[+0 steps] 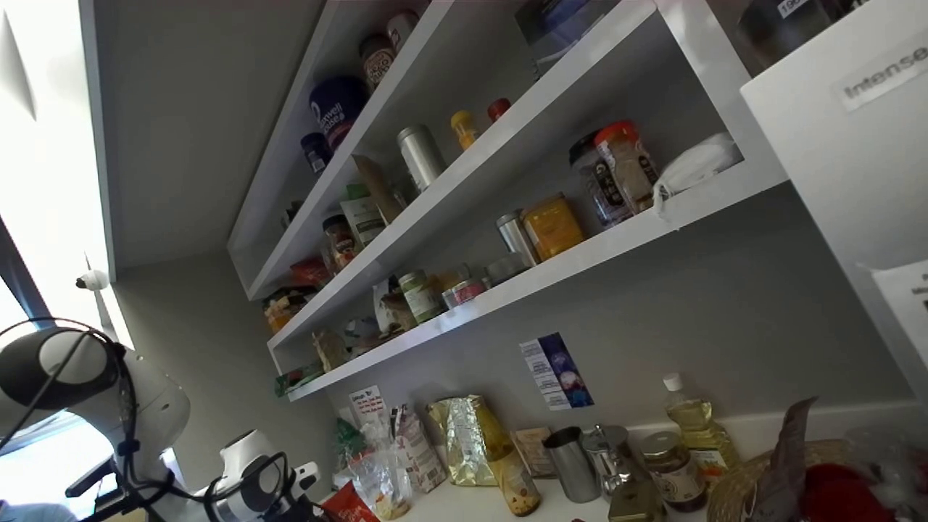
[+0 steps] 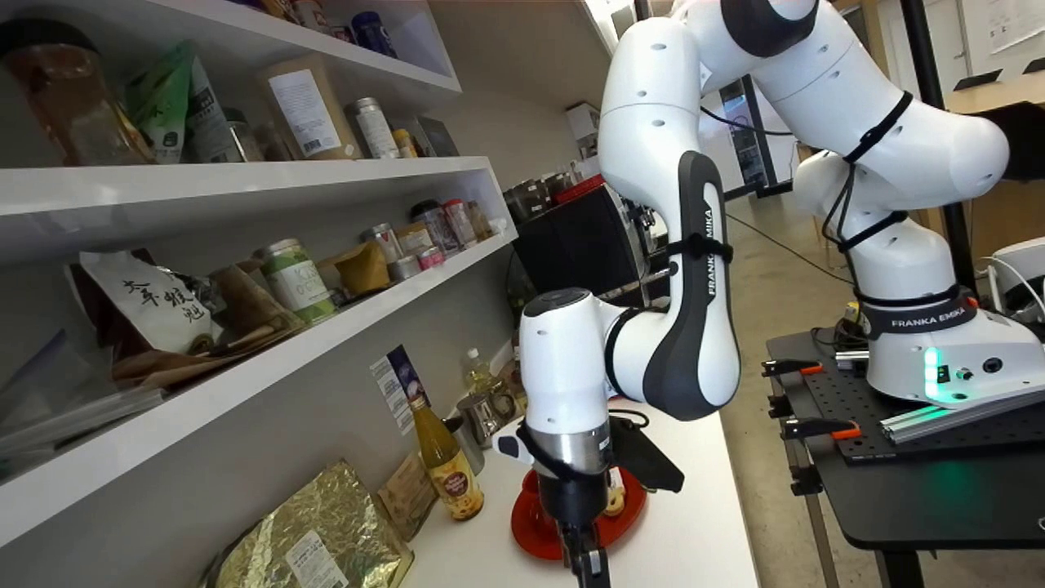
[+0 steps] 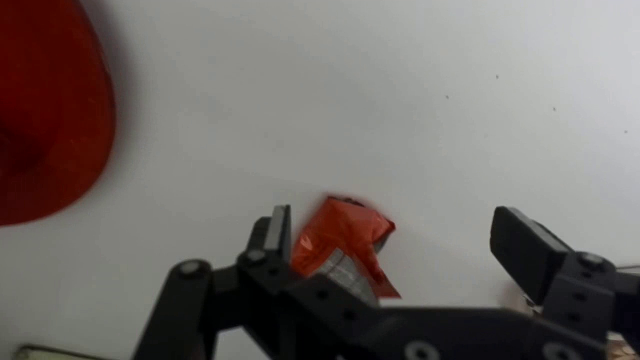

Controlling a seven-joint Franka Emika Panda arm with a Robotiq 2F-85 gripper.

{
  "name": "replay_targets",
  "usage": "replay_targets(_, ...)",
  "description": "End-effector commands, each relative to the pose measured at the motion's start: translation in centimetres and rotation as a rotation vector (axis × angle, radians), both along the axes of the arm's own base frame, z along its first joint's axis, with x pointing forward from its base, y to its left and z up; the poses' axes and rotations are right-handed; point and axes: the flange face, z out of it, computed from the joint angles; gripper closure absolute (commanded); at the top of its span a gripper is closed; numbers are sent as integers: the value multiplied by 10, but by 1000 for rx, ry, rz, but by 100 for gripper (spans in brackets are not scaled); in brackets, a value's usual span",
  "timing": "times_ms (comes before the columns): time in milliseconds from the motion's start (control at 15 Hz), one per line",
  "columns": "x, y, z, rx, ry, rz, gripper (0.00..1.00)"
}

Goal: Place the orange packet of coffee on the right side of the bottom shelf

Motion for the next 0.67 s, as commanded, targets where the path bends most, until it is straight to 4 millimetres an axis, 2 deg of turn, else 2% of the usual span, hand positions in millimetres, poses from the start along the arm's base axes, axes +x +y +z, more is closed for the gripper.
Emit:
replay_targets(0, 1, 61, -4, 35, -76, 79, 0)
replay_targets(133, 1, 82, -7, 33, -112, 104, 0)
replay_targets(267, 5, 93, -10, 15, -157, 117, 0)
replay_targets(600, 23, 97, -21, -52, -229, 110, 0)
